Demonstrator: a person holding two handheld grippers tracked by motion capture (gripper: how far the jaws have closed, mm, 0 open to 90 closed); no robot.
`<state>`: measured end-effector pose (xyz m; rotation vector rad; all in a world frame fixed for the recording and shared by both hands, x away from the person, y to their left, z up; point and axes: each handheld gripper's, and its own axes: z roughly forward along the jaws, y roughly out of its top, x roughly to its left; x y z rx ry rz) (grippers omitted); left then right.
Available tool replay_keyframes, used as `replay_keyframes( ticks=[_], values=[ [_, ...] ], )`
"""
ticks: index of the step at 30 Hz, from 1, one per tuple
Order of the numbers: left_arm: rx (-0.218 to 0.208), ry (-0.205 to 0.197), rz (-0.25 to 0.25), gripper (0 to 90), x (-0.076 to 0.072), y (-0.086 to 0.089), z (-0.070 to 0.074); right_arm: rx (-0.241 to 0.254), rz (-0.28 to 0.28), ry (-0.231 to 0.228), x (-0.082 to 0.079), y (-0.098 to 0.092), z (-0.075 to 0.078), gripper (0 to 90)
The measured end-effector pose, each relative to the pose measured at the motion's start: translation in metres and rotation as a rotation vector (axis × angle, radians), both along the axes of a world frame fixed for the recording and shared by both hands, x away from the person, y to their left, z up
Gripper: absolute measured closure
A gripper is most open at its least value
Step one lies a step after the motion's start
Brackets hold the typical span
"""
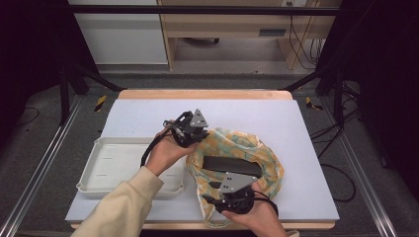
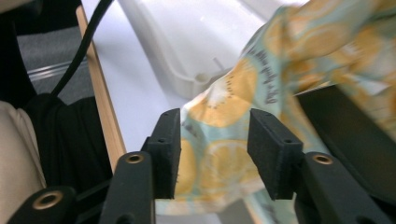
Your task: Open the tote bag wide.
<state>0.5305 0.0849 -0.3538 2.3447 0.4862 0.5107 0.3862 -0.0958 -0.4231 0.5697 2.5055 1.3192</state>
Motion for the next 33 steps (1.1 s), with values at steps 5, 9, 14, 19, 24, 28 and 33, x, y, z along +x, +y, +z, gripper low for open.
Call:
replay_keyframes(
  ticks=[5, 9, 14, 19, 24, 28, 33],
  values=[
    [-0.008, -0.006, -0.001, 89.8, -0.001, 0.000, 0.001, 0.032, -0.041, -0.028, -0.001, -0.016, 0.011, 52.2],
    [0.004, -0.001, -0.020, 89.9, -0.007, 0.001, 0.004, -0.013, -0.139, -0.047, 0.011, -0.034, 0.010, 53.3],
    [0.007, -0.002, -0.040, 89.8, -0.016, 0.003, 0.012, -0.097, -0.174, -0.031, 0.023, -0.033, -0.007, 45.6],
    [0.012, 0.001, -0.057, 89.9, -0.023, 0.005, 0.020, -0.122, -0.144, -0.025, 0.024, -0.023, -0.019, 35.2],
    [0.012, 0.006, -0.068, 89.9, -0.026, 0.006, 0.024, -0.178, -0.148, -0.029, 0.023, -0.021, -0.026, 44.5],
    [0.009, 0.012, -0.068, 89.9, -0.026, 0.009, 0.025, -0.195, -0.131, -0.017, 0.025, -0.024, -0.031, 85.7],
    [0.022, 0.010, -0.048, 89.9, -0.019, 0.012, 0.018, -0.165, -0.122, -0.020, 0.020, -0.029, -0.029, 90.0]
  ],
)
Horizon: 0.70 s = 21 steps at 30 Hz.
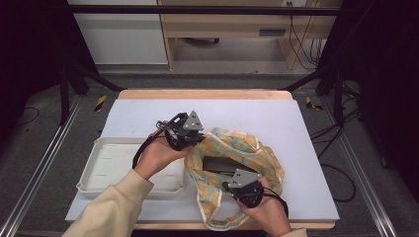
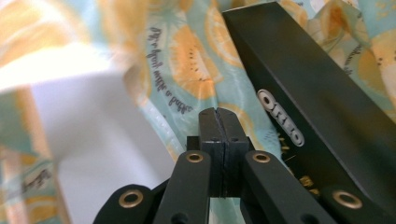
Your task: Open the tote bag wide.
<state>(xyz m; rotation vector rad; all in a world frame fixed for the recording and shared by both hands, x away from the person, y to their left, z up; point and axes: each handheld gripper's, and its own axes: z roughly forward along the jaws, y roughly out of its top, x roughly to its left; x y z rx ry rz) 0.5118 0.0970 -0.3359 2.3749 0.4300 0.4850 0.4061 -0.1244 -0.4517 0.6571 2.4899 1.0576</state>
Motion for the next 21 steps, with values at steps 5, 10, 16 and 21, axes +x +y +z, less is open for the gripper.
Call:
replay_keyframes(
  ticks=[5, 10, 16, 21],
  values=[
    [0.039, 0.000, 0.034, 89.8, 0.015, 0.004, -0.021, 0.000, 0.030, 0.022, -0.007, -0.002, -0.003, 90.0],
    [0.044, 0.015, 0.062, 89.5, 0.028, 0.004, -0.038, 0.000, 0.054, 0.050, -0.008, -0.002, -0.006, 90.0],
    [0.045, 0.031, 0.098, 89.8, 0.045, 0.000, -0.051, 0.002, 0.069, 0.069, -0.009, -0.004, -0.008, 90.0],
    [0.047, 0.034, 0.121, 89.9, 0.052, -0.003, -0.058, 0.001, 0.081, 0.081, -0.009, -0.005, -0.010, 90.0]
  ],
)
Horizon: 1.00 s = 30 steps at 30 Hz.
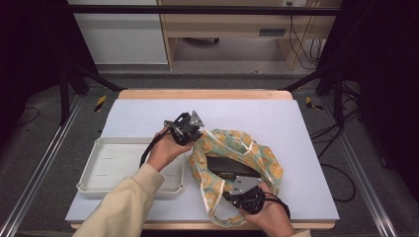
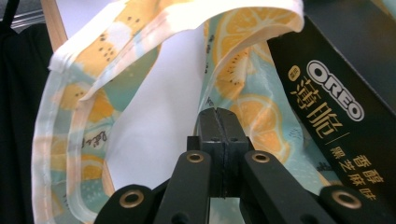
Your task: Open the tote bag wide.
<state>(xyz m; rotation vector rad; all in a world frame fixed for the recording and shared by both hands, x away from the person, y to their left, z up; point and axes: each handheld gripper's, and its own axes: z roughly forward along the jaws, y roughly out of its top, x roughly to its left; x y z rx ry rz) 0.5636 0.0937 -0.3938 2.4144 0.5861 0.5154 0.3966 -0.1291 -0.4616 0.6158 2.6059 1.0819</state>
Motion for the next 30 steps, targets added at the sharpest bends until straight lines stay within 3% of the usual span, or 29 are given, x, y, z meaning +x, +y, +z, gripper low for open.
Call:
replay_keyframes(
  ticks=[16, 23, 30],
  values=[
    [0.013, -0.009, 0.048, 89.8, 0.012, -0.003, -0.015, 0.013, 0.053, 0.041, -0.006, -0.001, 0.001, 90.0],
    [0.016, 0.006, 0.054, 89.5, 0.014, -0.004, -0.017, 0.026, 0.068, 0.056, -0.009, -0.002, 0.002, 90.0],
    [0.046, 0.019, 0.016, 85.1, 0.003, -0.001, -0.018, 0.035, 0.033, 0.018, -0.008, -0.006, 0.002, 88.0]
  ],
)
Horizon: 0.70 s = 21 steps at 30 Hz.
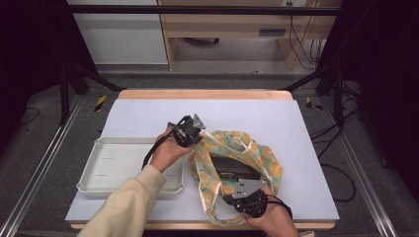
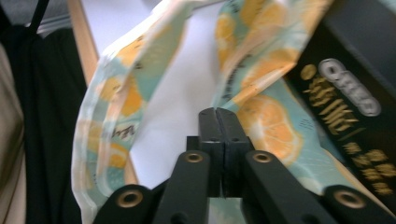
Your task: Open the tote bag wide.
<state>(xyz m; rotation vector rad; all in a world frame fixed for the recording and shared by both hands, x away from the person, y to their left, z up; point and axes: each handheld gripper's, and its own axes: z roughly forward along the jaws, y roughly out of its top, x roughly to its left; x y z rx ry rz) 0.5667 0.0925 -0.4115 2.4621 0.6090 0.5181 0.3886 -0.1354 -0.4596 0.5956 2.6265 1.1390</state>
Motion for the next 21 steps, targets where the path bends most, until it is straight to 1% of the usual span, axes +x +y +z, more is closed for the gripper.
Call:
replay_keyframes(
  ticks=[1, 2, 3, 4, 5, 6, 7, 9, 10, 11, 14, 17, 18, 19, 20, 21],
  values=[
    [-0.009, -0.001, 0.000, 83.2, -0.002, 0.002, 0.000, 0.005, -0.010, -0.007, 0.000, -0.001, 0.001, 83.9],
    [-0.028, -0.009, 0.000, 80.7, -0.004, 0.004, 0.001, 0.009, -0.025, -0.015, 0.000, -0.002, 0.002, 78.4],
    [-0.046, -0.014, 0.001, 76.3, -0.007, 0.005, 0.003, 0.011, -0.039, -0.021, 0.001, -0.003, 0.003, 74.1],
    [-0.046, -0.014, 0.001, 71.2, -0.007, 0.005, 0.003, 0.011, -0.039, -0.021, 0.001, -0.003, 0.003, 74.1],
    [-0.079, -0.031, 0.009, 65.2, -0.013, 0.010, 0.007, 0.012, -0.064, -0.036, 0.000, -0.005, 0.005, 65.5],
    [-0.087, -0.035, 0.015, 60.3, -0.017, 0.012, 0.010, 0.013, -0.074, -0.039, 0.000, -0.005, 0.006, 60.8],
    [-0.097, -0.042, 0.010, 56.0, -0.021, 0.014, 0.013, 0.013, -0.088, -0.044, 0.000, -0.006, 0.007, 59.0],
    [-0.121, -0.065, 0.005, 52.6, -0.029, 0.018, 0.020, 0.014, -0.104, -0.054, -0.001, -0.008, 0.010, 54.0],
    [-0.135, -0.069, 0.000, 50.8, -0.033, 0.020, 0.024, 0.020, -0.115, -0.063, -0.002, -0.009, 0.012, 50.5],
    [-0.145, -0.074, -0.006, 49.3, -0.037, 0.021, 0.028, 0.022, -0.124, -0.071, -0.002, -0.010, 0.013, 49.6],
    [-0.190, -0.085, -0.032, 49.1, -0.049, 0.022, 0.037, 0.026, -0.142, -0.080, -0.003, -0.012, 0.018, 44.5],
    [-0.204, -0.101, -0.063, 48.9, -0.060, 0.019, 0.044, 0.028, -0.158, -0.090, -0.005, -0.015, 0.024, 41.6],
    [-0.204, -0.101, -0.063, 48.7, -0.060, 0.019, 0.044, 0.028, -0.158, -0.090, -0.005, -0.015, 0.024, 41.6],
    [-0.217, -0.094, -0.085, 48.4, -0.068, 0.015, 0.047, 0.032, -0.171, -0.102, -0.005, -0.019, 0.030, 40.9],
    [-0.217, -0.094, -0.085, 48.4, -0.068, 0.015, 0.047, 0.032, -0.171, -0.102, -0.005, -0.019, 0.030, 40.9],
    [-0.228, -0.096, -0.116, 48.8, -0.076, 0.009, 0.048, 0.039, -0.191, -0.119, -0.004, -0.025, 0.036, 42.5]
  ],
)
